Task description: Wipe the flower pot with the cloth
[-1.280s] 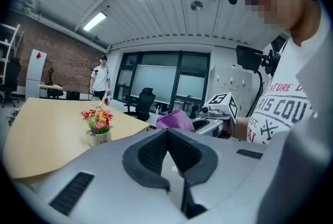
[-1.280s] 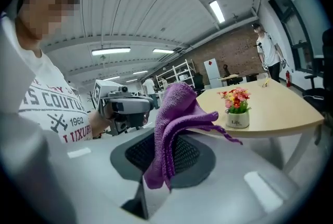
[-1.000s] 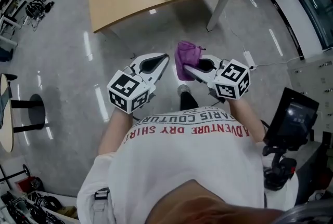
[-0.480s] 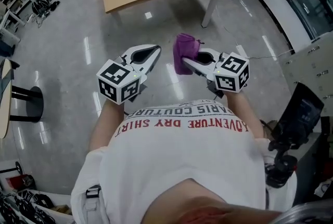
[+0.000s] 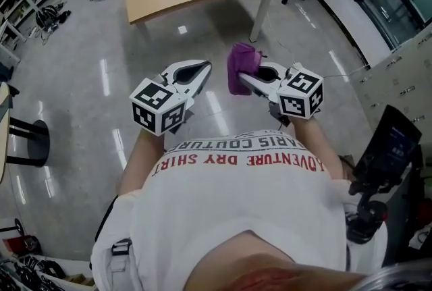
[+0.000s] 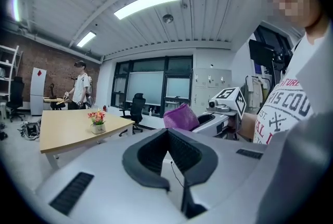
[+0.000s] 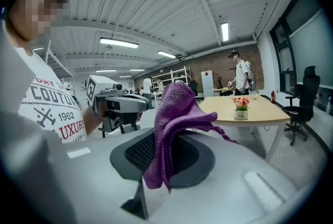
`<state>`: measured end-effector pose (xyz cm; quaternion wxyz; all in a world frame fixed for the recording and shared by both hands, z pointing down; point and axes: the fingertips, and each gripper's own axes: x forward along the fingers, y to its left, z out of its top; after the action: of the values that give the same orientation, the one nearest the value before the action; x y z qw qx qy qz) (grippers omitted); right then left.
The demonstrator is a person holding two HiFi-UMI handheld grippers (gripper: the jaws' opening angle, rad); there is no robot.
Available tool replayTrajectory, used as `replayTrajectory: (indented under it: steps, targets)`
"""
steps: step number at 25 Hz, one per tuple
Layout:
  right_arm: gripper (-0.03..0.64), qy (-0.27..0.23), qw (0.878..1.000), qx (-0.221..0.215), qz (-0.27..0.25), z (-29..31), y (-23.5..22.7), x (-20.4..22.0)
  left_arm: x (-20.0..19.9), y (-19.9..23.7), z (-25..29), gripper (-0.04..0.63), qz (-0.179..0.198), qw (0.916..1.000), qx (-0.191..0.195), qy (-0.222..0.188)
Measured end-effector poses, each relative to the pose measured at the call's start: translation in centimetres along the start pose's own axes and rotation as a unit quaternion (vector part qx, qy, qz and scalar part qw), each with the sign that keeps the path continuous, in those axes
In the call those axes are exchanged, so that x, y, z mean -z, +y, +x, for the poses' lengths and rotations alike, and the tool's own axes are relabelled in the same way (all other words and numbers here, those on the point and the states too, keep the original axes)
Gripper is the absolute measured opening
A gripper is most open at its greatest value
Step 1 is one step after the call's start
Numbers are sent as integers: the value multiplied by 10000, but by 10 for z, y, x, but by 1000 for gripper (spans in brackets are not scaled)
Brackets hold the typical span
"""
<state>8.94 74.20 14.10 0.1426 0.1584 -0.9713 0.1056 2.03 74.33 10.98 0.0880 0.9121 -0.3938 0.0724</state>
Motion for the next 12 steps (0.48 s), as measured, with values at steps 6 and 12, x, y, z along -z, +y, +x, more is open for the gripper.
replayTrajectory:
  steps: [6,12]
  targets:
    - [51,-28,10000,-7,-72,-10,15,4,6,-13,-3,2,51,10000,7,68]
    - [51,-159,9996,119,-200,-15,26,-9,-5,-16,-15,3,207,9998,11,-33]
